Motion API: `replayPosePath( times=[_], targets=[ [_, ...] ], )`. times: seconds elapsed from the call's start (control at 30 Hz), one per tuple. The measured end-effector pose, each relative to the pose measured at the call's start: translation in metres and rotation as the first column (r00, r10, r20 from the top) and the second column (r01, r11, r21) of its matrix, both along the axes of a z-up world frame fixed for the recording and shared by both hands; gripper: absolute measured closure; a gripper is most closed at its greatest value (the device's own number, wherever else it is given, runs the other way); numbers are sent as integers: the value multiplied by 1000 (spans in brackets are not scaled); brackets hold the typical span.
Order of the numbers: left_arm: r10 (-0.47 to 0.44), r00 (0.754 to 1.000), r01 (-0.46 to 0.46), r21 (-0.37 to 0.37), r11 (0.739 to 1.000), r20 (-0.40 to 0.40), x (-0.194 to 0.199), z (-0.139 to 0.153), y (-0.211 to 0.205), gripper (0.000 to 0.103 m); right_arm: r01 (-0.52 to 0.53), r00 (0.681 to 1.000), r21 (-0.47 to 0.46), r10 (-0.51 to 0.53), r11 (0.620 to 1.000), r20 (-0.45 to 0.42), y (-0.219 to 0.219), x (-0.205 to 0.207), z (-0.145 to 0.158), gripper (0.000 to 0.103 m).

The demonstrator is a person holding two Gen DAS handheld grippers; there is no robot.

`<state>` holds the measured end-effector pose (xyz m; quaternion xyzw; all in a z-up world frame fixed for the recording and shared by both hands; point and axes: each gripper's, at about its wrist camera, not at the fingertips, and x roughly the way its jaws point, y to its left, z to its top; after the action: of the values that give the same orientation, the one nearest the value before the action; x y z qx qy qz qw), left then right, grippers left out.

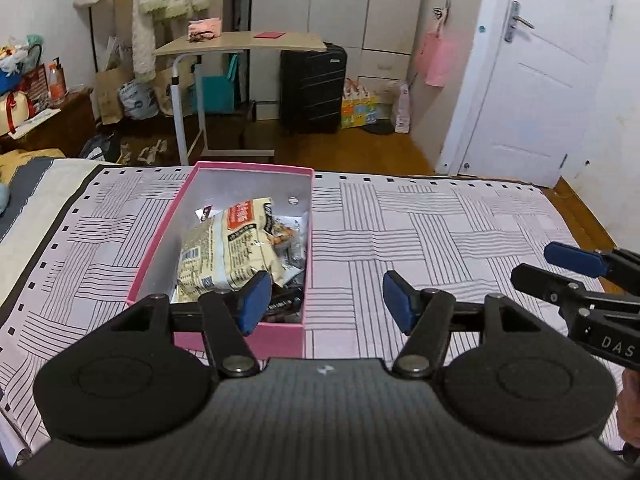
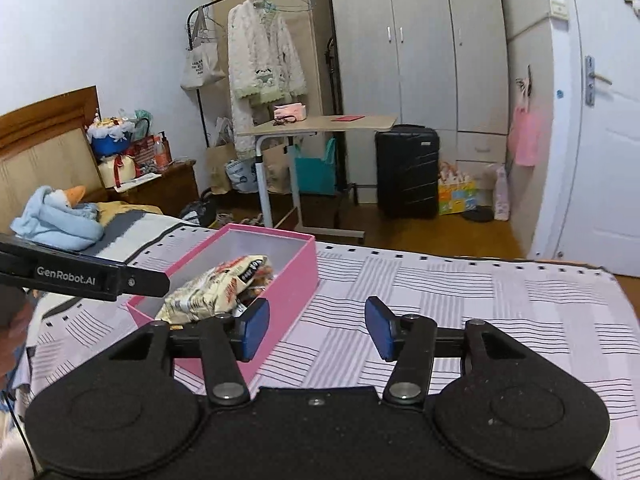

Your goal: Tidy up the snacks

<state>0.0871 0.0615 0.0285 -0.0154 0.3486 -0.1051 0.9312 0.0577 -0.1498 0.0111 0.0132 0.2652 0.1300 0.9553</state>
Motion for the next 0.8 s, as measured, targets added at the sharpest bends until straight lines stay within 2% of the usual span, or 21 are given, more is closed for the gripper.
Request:
replayPosePath(
  times=[0.1, 0.27, 0.53, 0.6, 0.67, 0.7, 0.73, 0.8],
  targets=[
    [-19, 1000, 19, -6, 1000, -3, -13, -1, -5, 42, 20, 1000, -1, -20, 1000, -2, -4, -11, -1, 42],
    [-25, 1000, 26, 44, 999, -3, -34, -9, -14, 42, 51, 998, -9, -51, 999, -24, -10, -21, -5, 37],
    [-41, 999, 41, 58, 998, 3, -58, -18, -14, 41, 105, 992, 7, -104, 994, -72, -16, -34, -14, 37],
    [-37, 999, 37, 58, 998, 11, -63, -19, -14, 40, 108, 992, 11, -107, 994, -73, -16, -38, -14, 34],
    [-32, 999, 31, 66, 997, 22, -67, -20, -15, 39, 127, 990, 20, -125, 992, -69, -15, -43, -14, 19],
    [-30, 999, 28, 68, 997, 27, -69, -20, -14, 38, 142, 988, 26, -140, 990, -64, -15, -46, -14, 15],
    [-27, 999, 25, 69, 997, 30, -70, -20, -14, 35, 154, 986, 30, -152, 988, -62, -14, -48, -15, 7],
    [-19, 999, 17, 66, 998, 42, -73, -20, -13, 25, 170, 984, 22, -168, 985, -67, -13, -52, -17, 3]
  ],
)
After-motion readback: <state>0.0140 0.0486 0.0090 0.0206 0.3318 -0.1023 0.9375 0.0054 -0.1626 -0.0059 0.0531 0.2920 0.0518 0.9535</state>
